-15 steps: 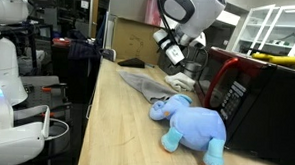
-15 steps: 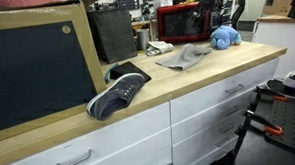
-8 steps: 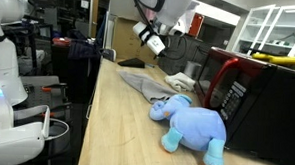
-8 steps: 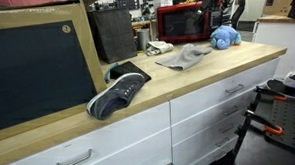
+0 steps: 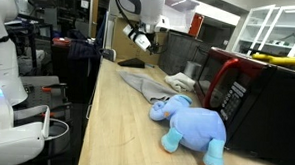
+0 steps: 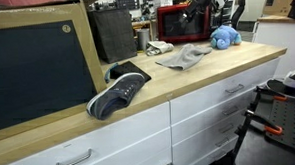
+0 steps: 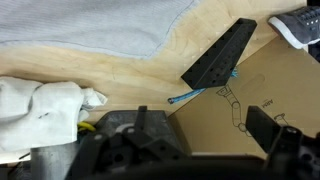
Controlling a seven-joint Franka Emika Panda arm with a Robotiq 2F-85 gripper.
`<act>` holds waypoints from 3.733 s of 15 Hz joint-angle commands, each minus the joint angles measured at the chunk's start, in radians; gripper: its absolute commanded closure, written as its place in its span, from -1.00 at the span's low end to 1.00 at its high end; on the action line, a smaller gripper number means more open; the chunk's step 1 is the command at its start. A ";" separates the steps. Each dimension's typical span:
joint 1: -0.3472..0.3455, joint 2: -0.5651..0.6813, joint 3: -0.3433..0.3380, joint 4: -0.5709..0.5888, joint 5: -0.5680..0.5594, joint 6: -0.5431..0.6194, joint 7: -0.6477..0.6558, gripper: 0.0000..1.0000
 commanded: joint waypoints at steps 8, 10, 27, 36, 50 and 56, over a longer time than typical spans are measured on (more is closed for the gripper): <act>0.069 -0.041 -0.012 -0.069 0.009 0.061 0.001 -1.00; 0.069 -0.042 -0.014 -0.069 0.009 0.061 0.001 -1.00; 0.190 0.200 0.106 0.079 -0.747 0.392 0.838 -1.00; 0.179 0.267 0.105 0.131 -0.928 0.323 1.077 -1.00; 0.152 0.340 0.166 0.183 -0.883 0.324 1.102 -0.17; 0.149 0.396 0.170 0.215 -0.895 0.408 1.097 0.72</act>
